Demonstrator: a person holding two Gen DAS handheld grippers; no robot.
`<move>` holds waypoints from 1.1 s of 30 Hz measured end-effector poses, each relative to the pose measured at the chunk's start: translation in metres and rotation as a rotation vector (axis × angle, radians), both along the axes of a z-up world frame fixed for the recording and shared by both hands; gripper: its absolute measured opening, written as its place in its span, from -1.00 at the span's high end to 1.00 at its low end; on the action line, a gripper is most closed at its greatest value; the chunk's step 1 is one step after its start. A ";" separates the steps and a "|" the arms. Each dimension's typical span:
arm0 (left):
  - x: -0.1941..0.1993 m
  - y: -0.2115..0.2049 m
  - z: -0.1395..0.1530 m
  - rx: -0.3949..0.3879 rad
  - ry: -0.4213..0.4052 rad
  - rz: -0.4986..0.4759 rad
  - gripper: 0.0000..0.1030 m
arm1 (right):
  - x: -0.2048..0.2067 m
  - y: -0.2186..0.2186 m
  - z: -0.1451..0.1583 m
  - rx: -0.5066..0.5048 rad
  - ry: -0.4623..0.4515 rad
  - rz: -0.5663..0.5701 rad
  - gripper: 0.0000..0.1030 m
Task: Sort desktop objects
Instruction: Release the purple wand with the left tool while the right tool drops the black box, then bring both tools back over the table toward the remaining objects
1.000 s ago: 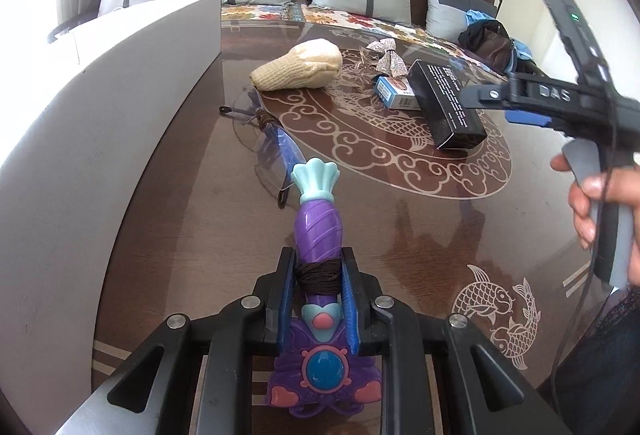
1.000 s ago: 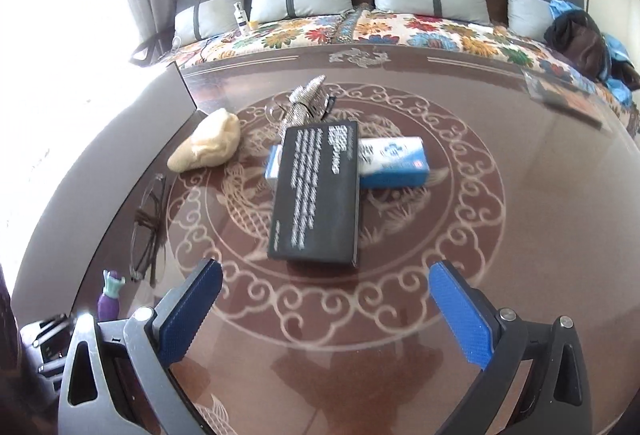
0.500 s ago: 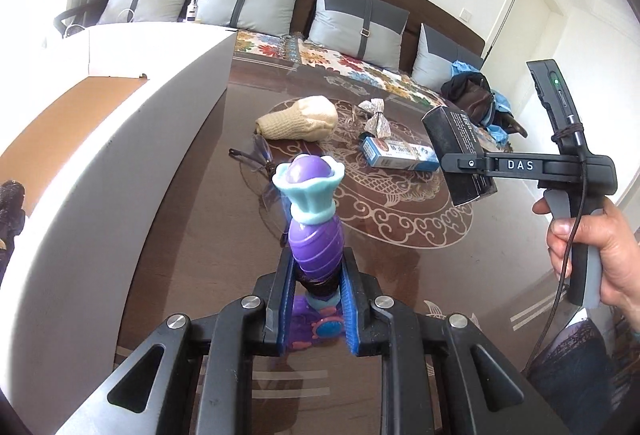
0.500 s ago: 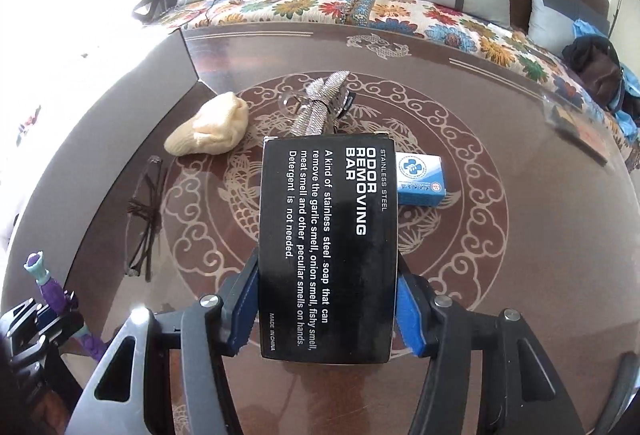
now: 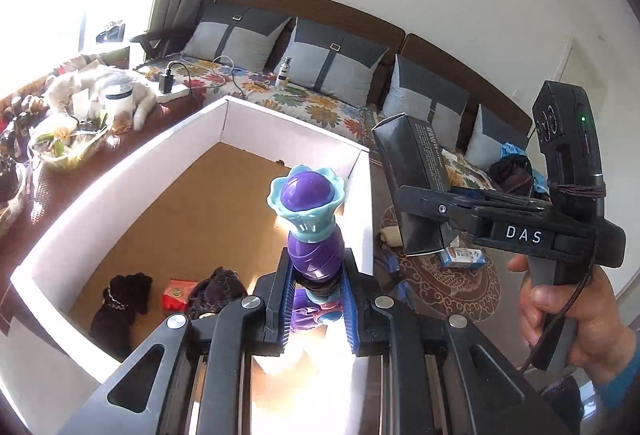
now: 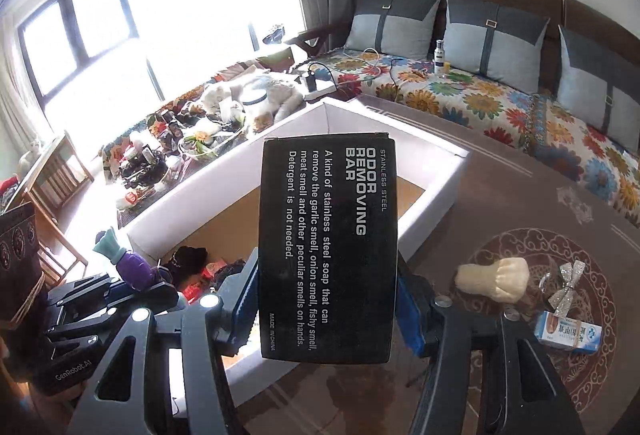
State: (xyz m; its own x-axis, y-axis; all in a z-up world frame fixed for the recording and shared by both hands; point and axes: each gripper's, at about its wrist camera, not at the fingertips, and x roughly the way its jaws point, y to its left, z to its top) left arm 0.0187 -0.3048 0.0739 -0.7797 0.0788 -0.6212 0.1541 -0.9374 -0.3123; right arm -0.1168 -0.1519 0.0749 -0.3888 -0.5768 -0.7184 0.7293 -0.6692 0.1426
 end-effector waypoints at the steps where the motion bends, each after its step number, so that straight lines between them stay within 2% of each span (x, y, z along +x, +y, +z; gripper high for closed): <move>1: -0.003 -0.009 -0.003 -0.004 -0.038 -0.009 0.60 | -0.001 -0.016 -0.008 0.011 -0.027 0.018 -0.14; 4: -0.018 -0.028 -0.022 -0.022 -0.173 -0.031 0.60 | -0.002 -0.054 -0.038 0.070 -0.115 0.057 -0.14; 9: -0.057 -0.050 -0.069 -0.007 -0.346 -0.022 0.56 | -0.011 -0.089 -0.094 0.222 -0.181 0.065 -0.17; 10: -0.062 -0.054 -0.077 -0.013 -0.372 -0.004 0.43 | -0.015 -0.091 -0.100 0.236 -0.183 0.056 -0.24; 11: -0.067 -0.059 -0.083 -0.024 -0.393 0.019 0.19 | -0.018 -0.088 -0.101 0.233 -0.179 0.045 -0.29; 13: -0.067 -0.065 -0.086 -0.036 -0.396 0.065 -0.04 | -0.021 -0.078 -0.095 0.191 -0.152 0.014 -0.39; 14: -0.064 -0.067 -0.085 -0.032 -0.380 0.083 -0.06 | -0.020 -0.068 -0.084 0.158 -0.136 -0.002 -0.40; 15: -0.059 -0.068 -0.082 -0.024 -0.360 0.097 -0.07 | -0.019 -0.056 -0.076 0.127 -0.113 -0.017 -0.49; 18: -0.040 -0.060 -0.071 -0.025 -0.295 0.134 -0.34 | -0.010 -0.007 -0.051 0.064 0.001 -0.080 -0.82; 21: -0.026 -0.040 -0.057 -0.052 -0.234 0.135 -0.37 | -0.001 0.066 -0.049 0.027 0.097 -0.186 -0.95; 24: -0.017 -0.003 -0.039 -0.058 -0.166 0.078 -0.37 | 0.003 0.154 -0.080 0.046 0.110 -0.330 -1.00; 27: -0.011 0.052 -0.022 -0.060 -0.105 -0.030 -0.39 | 0.005 0.234 -0.122 0.150 0.061 -0.455 -1.00; 28: -0.009 0.073 -0.019 -0.061 -0.089 -0.074 -0.45 | 0.007 0.257 -0.133 0.178 0.039 -0.489 -1.00; 31: -0.005 0.139 -0.019 -0.067 -0.061 -0.195 -0.87 | 0.018 0.311 -0.153 0.205 0.016 -0.567 -1.00; 33: -0.009 0.180 -0.033 -0.069 -0.078 -0.261 -0.95 | 0.024 0.335 -0.159 0.213 0.016 -0.606 -1.00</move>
State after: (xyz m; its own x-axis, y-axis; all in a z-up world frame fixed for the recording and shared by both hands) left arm 0.0094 -0.1250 0.0412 -0.6880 0.2262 -0.6895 -0.0747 -0.9672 -0.2428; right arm -0.0924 0.1832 -0.0841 -0.6125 -0.0969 -0.7845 0.2142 -0.9757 -0.0467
